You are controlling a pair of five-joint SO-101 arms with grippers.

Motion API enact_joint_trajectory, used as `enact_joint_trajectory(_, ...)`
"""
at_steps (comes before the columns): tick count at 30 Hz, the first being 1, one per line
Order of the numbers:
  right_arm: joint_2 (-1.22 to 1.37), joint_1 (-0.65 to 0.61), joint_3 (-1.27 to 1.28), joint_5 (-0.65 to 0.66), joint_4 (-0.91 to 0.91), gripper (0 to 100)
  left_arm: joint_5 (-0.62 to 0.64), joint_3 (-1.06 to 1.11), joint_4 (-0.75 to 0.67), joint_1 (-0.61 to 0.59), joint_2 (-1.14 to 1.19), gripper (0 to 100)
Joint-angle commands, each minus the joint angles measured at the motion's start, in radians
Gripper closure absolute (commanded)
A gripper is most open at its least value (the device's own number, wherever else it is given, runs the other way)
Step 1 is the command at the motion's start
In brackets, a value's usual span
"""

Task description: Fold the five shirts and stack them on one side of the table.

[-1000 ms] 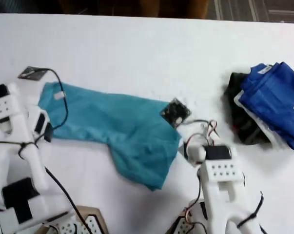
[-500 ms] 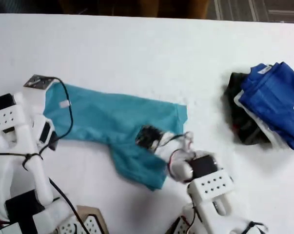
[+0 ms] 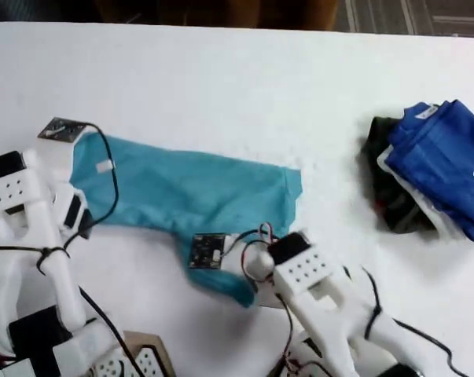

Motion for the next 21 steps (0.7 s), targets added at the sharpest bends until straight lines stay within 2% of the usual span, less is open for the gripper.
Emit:
enact_joint_trajectory(1,0.067,-0.010,-0.060,0.026,0.012,79.8,0.003,-0.007,-0.006,0.009,-0.035,84)
enact_joint_trajectory(5,0.090,-0.024,-0.078,0.028,0.013,79.8,0.002,-0.005,-0.023,0.009,-0.035,84)
enact_joint_trajectory(14,0.087,-0.208,-0.078,-0.021,0.048,79.8,-0.005,-0.010,-0.035,0.009,-0.034,84)
enact_joint_trajectory(21,0.087,-0.286,-0.115,-0.051,0.085,79.8,-0.005,-0.010,-0.043,0.009,-0.034,84)
